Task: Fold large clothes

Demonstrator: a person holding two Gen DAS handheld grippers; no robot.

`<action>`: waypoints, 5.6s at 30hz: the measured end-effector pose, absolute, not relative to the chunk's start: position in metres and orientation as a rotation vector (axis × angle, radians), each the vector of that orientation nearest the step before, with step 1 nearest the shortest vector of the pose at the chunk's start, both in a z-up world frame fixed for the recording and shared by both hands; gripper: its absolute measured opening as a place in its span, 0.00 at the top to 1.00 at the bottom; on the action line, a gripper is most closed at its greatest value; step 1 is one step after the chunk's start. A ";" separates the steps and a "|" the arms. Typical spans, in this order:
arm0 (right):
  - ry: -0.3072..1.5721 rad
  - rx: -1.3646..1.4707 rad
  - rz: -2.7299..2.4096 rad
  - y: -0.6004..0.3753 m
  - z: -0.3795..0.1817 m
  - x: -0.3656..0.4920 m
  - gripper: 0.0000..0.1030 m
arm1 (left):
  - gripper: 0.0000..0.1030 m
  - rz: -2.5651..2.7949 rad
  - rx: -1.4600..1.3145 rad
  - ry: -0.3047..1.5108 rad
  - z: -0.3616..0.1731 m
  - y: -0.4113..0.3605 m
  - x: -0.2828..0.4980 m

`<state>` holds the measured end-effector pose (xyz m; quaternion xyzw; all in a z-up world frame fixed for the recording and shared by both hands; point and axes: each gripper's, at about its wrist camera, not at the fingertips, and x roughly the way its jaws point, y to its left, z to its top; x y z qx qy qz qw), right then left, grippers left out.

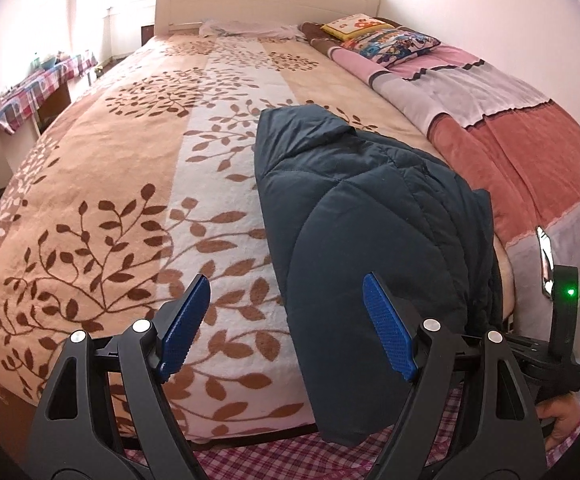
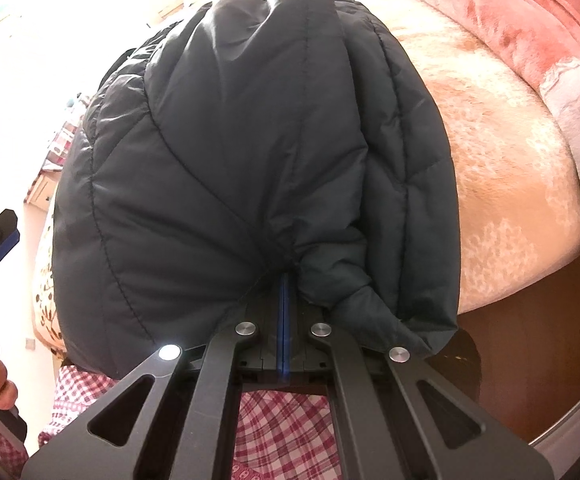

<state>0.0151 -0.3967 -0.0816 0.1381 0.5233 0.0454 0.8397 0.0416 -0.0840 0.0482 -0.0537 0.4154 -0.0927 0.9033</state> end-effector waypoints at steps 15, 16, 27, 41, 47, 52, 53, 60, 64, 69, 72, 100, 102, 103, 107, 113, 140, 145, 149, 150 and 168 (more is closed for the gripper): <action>1.220 0.219 -0.021 -0.354 -0.074 0.038 1.00 | 0.24 -0.259 -0.207 0.972 0.002 -0.047 0.074; 1.229 0.214 -0.030 -0.350 -0.074 0.040 1.00 | 0.24 -0.260 -0.213 0.981 0.000 -0.044 0.075; 1.239 0.284 -0.065 -0.339 -0.071 0.062 1.00 | 0.23 -0.377 -0.414 0.957 -0.001 -0.009 0.058; 1.199 0.307 0.044 -0.326 -0.074 0.066 1.00 | 0.12 -0.501 -0.526 0.994 0.004 -0.048 0.043; 1.153 0.381 0.126 -0.335 -0.080 0.066 1.00 | 0.12 -0.482 -0.544 1.062 -0.011 -0.065 0.057; 1.124 0.402 0.171 -0.349 -0.085 0.059 1.00 | 0.12 -0.504 -0.489 1.102 -0.021 -0.090 0.060; 1.120 0.410 0.179 -0.357 -0.084 0.052 1.00 | 0.12 -0.497 -0.464 1.112 -0.023 -0.094 0.061; 1.092 0.460 0.220 -0.399 -0.087 0.033 1.00 | 0.04 -0.484 -0.493 1.141 -0.040 -0.098 0.066; 1.088 0.474 0.259 -0.418 -0.082 0.026 0.91 | 0.04 -0.520 -0.583 1.166 -0.036 -0.094 0.067; 1.027 0.508 0.364 -0.431 -0.050 0.012 0.35 | 0.04 -0.529 -0.516 1.164 -0.039 -0.101 0.065; 0.921 0.415 0.364 -0.437 -0.014 -0.002 0.21 | 0.04 -0.534 -0.519 1.163 -0.041 -0.103 0.068; 1.098 0.650 0.557 -0.478 -0.081 0.081 0.39 | 0.17 -0.591 -0.419 1.087 -0.034 -0.118 0.078; 1.063 0.650 0.555 -0.479 -0.077 0.074 0.47 | 0.24 -0.590 -0.358 1.037 -0.024 -0.120 0.076; 1.040 0.643 0.550 -0.478 -0.074 0.070 0.50 | 0.28 -0.588 -0.314 0.994 -0.017 -0.120 0.076; 0.965 0.618 0.556 -0.464 -0.056 0.065 0.59 | 0.33 -0.559 -0.246 0.889 0.006 -0.106 0.096; 0.914 0.498 0.586 -0.410 -0.031 0.113 0.60 | 0.34 -0.436 -0.239 0.808 0.023 -0.052 0.152; 0.954 0.374 0.430 -0.350 -0.020 0.161 0.31 | 0.22 -0.238 -0.308 0.824 0.004 0.031 0.148; 0.915 0.343 0.409 -0.350 -0.003 0.136 0.31 | 0.22 -0.254 -0.268 0.789 0.026 0.024 0.126; 0.891 0.359 0.397 -0.354 0.010 0.120 0.31 | 0.22 -0.258 -0.224 0.776 0.040 0.011 0.106; 0.890 0.358 0.395 -0.353 0.012 0.119 0.31 | 0.22 -0.258 -0.218 0.775 0.042 0.009 0.102; 0.971 0.219 0.347 -0.308 -0.008 0.022 0.31 | 0.22 -0.100 -0.139 0.811 0.041 -0.020 0.030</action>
